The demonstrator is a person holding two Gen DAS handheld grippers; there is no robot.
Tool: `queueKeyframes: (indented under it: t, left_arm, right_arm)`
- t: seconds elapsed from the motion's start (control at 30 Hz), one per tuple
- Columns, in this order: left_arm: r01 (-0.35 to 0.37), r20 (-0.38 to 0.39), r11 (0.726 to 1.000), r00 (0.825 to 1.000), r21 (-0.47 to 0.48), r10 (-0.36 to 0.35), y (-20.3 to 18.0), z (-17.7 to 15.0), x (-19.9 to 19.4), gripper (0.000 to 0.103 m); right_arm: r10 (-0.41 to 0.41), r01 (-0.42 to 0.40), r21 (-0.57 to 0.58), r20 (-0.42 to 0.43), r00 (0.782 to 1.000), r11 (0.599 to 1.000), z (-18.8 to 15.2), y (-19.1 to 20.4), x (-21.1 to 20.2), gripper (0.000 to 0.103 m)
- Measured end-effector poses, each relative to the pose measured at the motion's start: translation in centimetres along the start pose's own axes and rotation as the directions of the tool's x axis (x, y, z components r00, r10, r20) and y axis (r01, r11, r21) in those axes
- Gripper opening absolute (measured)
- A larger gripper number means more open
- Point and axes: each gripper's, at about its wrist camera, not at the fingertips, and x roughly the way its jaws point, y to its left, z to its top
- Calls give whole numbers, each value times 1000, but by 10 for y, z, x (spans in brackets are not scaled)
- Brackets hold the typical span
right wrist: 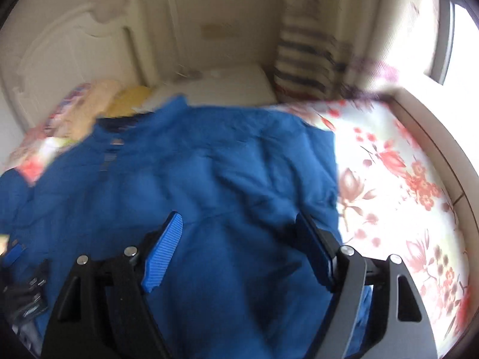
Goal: Fold large clothes
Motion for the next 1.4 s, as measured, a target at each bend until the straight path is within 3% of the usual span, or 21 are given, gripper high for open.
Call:
queueKeyframes:
  t: [0.07, 0.13, 0.23, 0.37, 0.43, 0.5, 0.57, 0.6, 0.67, 0.73, 0.8, 0.93, 0.97, 1.07, 1.17, 1.2, 1.27, 1.3, 1.33, 1.37, 1.4]
  left_arm:
    - [3, 0, 1000, 1000, -2, -3, 1, 0, 0, 99]
    - [8, 3, 1000, 1000, -6, -8, 1, 1, 0, 99]
    - [16, 7, 1000, 1000, -11, -16, 3, 1, 0, 99]
    - [33, 16, 999, 999, -23, -33, 5, 1, 0, 99]
    - [57, 35, 997, 998, -42, -56, 9, 1, -4, 99]
    - [120, 76, 988, 991, -97, -113, 21, 0, -13, 99]
    - [229, 133, 952, 970, -204, -204, 44, -1, -26, 99]
    - [265, 171, 929, 959, -260, -226, 59, -1, -34, 99]
    - [294, 238, 877, 947, -380, -215, 96, -3, -51, 99]
    - [312, 270, 828, 941, -465, -204, 130, -7, -58, 99]
    - [289, 264, 775, 951, -563, -163, 174, -12, -57, 99]
    - [206, 219, 631, 974, -748, -58, 270, -25, -42, 99]
    - [186, 212, 582, 977, -791, -23, 300, -30, -38, 99]
    - [169, 207, 472, 978, -865, 29, 363, -37, -26, 99]
    - [148, 192, 416, 979, -897, 68, 410, -33, -15, 96]
    - [145, 190, 409, 979, -901, 72, 420, -31, -11, 87]
    - [150, 193, 402, 979, -903, 68, 438, -27, -2, 60]
    - [172, 205, 395, 978, -902, 42, 443, -27, 3, 32]
    - [186, 210, 385, 978, -904, 20, 448, -30, 4, 17]
    - [193, 220, 389, 975, -901, 26, 448, -31, 1, 14]
    - [192, 237, 422, 970, -886, 57, 442, -27, -9, 8]
  right_arm:
    - [17, -21, -92, -42, 999, 996, -16, 22, 2, 82]
    - [-28, 9, -168, -109, 994, 986, -29, 36, 19, 87]
    - [-67, 52, -124, -121, 990, 991, -22, 37, 10, 88]
    - [-31, 26, -144, -35, 999, 989, -27, 55, -17, 88]
    - [-56, 36, -202, -98, 994, 979, -41, 62, 0, 92]
    - [-45, 25, -177, -109, 993, 984, -42, 56, 11, 94]
    - [-58, 43, -158, -96, 994, 986, -40, 55, 7, 94]
    - [-90, 83, -146, -40, 995, 986, -41, 54, -1, 91]
    - [-83, 87, -127, 40, 996, 988, -46, 52, -17, 87]
    - [-79, 80, -112, 18, 997, 990, -45, 48, -14, 87]
    - [-79, 67, -138, -78, 994, 988, -43, 52, 7, 88]
    - [-88, 77, -144, -68, 994, 987, -41, 54, 4, 89]
    - [-84, 74, -141, -68, 994, 987, -43, 53, 3, 89]
    - [-82, 72, -141, -70, 994, 987, -41, 52, 4, 89]
    - [-80, 69, -139, -70, 994, 988, -43, 49, 4, 89]
    - [-80, 69, -139, -71, 994, 988, -42, 50, 4, 89]
    - [-80, 70, -139, -70, 994, 988, -42, 51, 4, 89]
    - [-79, 69, -138, -70, 994, 988, -42, 51, 4, 89]
    - [-78, 68, -137, -70, 994, 988, -41, 51, 4, 89]
    - [-77, 67, -136, -69, 995, 988, -43, 50, 4, 89]
    - [-72, 63, -132, -66, 995, 989, -42, 50, 5, 89]
